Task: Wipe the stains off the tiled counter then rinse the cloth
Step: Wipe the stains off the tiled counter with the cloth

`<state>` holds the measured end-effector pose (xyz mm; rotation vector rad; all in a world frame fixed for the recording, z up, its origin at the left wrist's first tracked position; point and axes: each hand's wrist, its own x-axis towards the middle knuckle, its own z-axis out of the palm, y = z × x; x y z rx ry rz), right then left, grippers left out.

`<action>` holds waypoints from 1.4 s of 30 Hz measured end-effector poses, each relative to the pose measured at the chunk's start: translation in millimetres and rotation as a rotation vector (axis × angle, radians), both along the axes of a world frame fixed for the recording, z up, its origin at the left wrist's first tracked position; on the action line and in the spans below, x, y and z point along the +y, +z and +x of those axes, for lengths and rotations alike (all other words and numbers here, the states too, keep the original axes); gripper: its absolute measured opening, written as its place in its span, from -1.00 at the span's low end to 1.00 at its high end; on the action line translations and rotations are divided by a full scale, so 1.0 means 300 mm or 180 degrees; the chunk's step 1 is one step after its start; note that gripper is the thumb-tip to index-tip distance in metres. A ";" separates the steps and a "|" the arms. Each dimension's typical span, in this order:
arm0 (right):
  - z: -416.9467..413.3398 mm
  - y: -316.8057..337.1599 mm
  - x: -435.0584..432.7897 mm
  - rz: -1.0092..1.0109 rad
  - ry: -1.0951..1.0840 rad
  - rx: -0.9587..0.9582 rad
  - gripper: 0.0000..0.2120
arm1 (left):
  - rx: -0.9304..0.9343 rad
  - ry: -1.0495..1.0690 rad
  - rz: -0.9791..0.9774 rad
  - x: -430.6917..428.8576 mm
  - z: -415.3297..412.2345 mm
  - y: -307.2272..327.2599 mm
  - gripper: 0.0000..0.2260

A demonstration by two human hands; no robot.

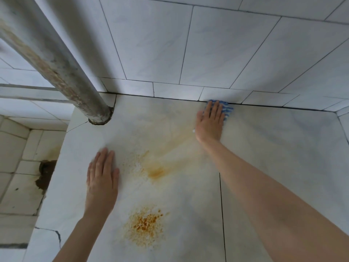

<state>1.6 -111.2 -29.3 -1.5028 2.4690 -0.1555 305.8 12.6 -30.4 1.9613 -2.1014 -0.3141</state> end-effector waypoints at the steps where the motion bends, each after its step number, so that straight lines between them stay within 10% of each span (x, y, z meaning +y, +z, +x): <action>1: 0.047 0.001 -0.008 0.0010 0.0097 -0.0017 -0.46 | 0.0011 0.0006 -0.0004 0.000 0.000 0.001 -0.51; 16: 0.292 0.018 0.249 0.0068 0.4051 -0.0284 -0.55 | 0.0095 0.0044 0.0000 -0.002 0.010 0.004 -0.51; 27: 0.126 0.024 0.012 0.0193 0.1900 0.0101 -0.45 | 0.0107 0.0039 0.0133 0.002 0.009 0.010 -0.51; 42: 0.443 0.007 0.082 -0.0078 0.3814 0.0055 -0.52 | -0.0028 0.0034 0.0045 0.004 0.014 -0.002 -0.51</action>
